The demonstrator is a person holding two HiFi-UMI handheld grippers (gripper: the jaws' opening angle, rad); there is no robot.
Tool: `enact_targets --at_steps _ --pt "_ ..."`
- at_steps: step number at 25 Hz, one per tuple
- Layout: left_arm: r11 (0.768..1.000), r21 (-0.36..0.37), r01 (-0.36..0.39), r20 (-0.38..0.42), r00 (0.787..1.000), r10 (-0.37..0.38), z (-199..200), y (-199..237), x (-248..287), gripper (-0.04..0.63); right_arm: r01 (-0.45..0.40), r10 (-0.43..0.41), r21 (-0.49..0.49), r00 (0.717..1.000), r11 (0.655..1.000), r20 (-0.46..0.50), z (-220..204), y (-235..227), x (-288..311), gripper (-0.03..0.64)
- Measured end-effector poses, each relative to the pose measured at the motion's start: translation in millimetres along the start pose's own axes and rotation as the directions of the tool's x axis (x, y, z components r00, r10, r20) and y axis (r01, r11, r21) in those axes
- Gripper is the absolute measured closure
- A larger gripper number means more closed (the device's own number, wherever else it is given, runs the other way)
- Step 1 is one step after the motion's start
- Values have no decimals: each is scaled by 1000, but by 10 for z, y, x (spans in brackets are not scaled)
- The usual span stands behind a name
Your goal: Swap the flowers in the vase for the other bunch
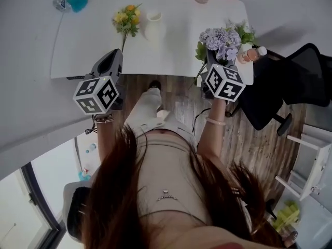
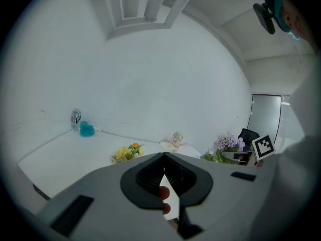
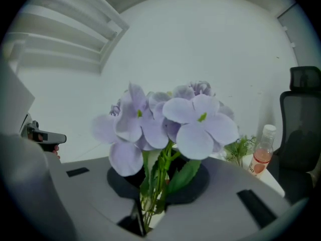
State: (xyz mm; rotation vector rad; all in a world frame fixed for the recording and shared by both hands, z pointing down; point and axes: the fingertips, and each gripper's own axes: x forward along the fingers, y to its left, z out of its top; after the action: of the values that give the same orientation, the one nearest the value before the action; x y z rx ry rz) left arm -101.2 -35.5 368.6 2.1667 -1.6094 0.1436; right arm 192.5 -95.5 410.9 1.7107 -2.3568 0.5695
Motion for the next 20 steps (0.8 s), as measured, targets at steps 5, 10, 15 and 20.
enact_targets --at_steps 5,10,15,20 --pt "1000 -2 -16 26 1000 16 50 63 -137 592 -27 25 20 998 999 63 151 149 -59 535" --pt "1000 -7 2 33 999 -2 185 193 8 592 -27 24 31 994 999 109 355 223 39 535" --pt "999 -14 41 25 999 -41 312 368 290 592 -1 -3 28 989 1000 151 558 282 204 535" --pt "997 -22 69 10 998 -69 419 548 534 592 6 -22 73 975 997 222 821 320 315 535"
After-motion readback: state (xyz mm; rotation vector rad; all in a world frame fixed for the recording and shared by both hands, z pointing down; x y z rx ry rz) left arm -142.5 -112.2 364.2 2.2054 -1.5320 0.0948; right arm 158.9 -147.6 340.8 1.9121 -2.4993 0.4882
